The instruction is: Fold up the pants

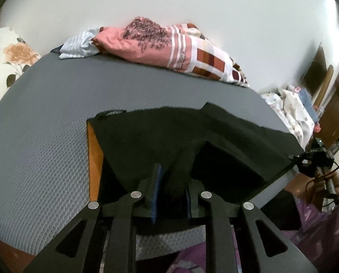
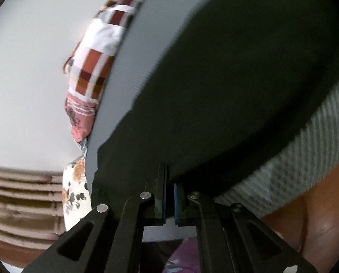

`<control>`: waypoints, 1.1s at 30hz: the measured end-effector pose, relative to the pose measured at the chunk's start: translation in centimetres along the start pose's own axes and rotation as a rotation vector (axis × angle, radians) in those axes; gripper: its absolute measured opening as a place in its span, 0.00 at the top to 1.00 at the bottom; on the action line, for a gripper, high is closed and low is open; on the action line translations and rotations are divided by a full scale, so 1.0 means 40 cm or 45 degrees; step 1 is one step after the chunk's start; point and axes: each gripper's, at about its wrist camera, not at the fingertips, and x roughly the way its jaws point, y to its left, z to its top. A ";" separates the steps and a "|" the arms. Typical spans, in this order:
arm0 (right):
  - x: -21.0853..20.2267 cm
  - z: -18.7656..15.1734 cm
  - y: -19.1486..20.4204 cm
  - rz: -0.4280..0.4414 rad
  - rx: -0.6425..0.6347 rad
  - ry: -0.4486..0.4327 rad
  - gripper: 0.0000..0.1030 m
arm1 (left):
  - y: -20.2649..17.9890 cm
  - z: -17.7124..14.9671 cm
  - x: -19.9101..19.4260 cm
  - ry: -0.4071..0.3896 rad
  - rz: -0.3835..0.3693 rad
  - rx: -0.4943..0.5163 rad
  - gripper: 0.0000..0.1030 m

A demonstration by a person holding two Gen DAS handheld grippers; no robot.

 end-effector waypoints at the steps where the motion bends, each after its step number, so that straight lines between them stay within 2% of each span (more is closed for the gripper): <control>1: 0.005 0.003 -0.010 0.014 0.009 0.001 0.95 | 0.002 -0.003 0.000 0.007 0.007 0.003 0.80; 11: -0.023 -0.016 -0.038 0.042 0.036 -0.006 0.95 | 0.015 -0.018 -0.047 0.004 0.072 0.046 0.75; 15: -0.021 -0.018 -0.060 0.029 0.042 -0.002 0.97 | 0.027 -0.043 -0.034 0.107 0.173 0.152 0.70; 21: -0.026 -0.015 -0.044 0.016 0.021 -0.010 0.96 | 0.063 -0.064 -0.056 0.128 0.309 0.223 0.65; 24: -0.029 -0.015 -0.041 0.008 0.016 -0.014 0.96 | 0.110 -0.062 -0.071 0.096 0.416 0.178 0.65; 26: -0.026 -0.015 -0.040 0.001 0.015 -0.012 0.96 | 0.150 -0.050 -0.088 0.056 0.459 0.086 0.65; 28: -0.024 -0.015 -0.046 0.011 0.038 -0.012 0.96 | 0.182 -0.035 -0.117 0.004 0.450 -0.017 0.64; 30: -0.022 -0.016 -0.046 0.011 0.035 -0.017 0.96 | 0.188 -0.023 -0.139 -0.024 0.432 -0.046 0.64; 33: -0.020 -0.018 -0.047 0.014 0.034 -0.020 0.96 | 0.184 -0.014 -0.135 0.032 0.359 -0.077 0.59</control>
